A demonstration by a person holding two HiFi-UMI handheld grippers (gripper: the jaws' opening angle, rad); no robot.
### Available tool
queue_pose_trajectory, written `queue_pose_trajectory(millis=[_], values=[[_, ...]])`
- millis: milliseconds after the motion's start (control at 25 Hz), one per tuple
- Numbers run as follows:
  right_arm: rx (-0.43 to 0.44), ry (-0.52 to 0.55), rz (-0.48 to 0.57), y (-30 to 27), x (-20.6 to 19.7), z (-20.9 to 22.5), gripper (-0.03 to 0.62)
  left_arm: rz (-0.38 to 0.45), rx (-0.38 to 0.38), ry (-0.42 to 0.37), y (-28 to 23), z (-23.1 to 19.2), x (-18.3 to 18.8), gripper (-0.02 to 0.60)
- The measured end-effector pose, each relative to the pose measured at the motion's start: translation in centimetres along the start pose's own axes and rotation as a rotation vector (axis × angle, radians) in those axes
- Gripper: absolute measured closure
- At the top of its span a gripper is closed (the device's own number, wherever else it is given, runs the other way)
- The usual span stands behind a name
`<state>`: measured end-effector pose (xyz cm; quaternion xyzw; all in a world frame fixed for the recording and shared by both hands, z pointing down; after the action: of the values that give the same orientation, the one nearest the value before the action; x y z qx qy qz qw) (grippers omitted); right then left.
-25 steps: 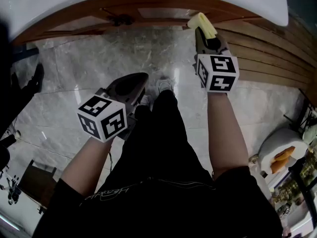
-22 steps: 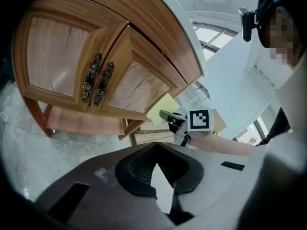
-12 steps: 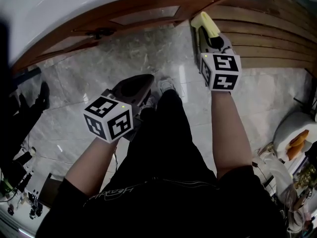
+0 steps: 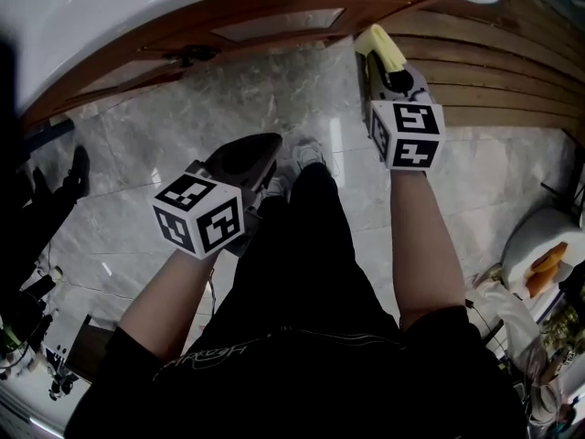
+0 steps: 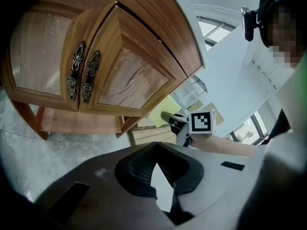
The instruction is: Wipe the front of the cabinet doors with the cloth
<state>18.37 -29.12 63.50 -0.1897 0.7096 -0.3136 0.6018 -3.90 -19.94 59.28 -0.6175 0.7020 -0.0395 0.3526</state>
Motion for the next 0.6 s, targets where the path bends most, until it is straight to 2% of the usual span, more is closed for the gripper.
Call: queue_pose_trajectory(millis=[400,600], values=[[0.111,0.088,-0.027,-1.7,0.9,-7.2,0.554,0.092,0.066,0.073,4.8,-3.7,-0.6,0.575],[0.216,0.146,-0.044,-3.0,1.6,-11.8,0.554,0.168,0.108,0.126,7.3,-5.0,-1.4,0.575]])
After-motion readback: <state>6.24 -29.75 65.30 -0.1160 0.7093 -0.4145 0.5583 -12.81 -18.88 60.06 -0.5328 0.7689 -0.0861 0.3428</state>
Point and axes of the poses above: the fingertips, and each gripper's own axes: y backward along the fingers, z to its right, x out of its top, the point moved 6 cm from there along y, backward along the fingers, and after that the axes turned 7 degrees about -x, right-handed, at the moved point
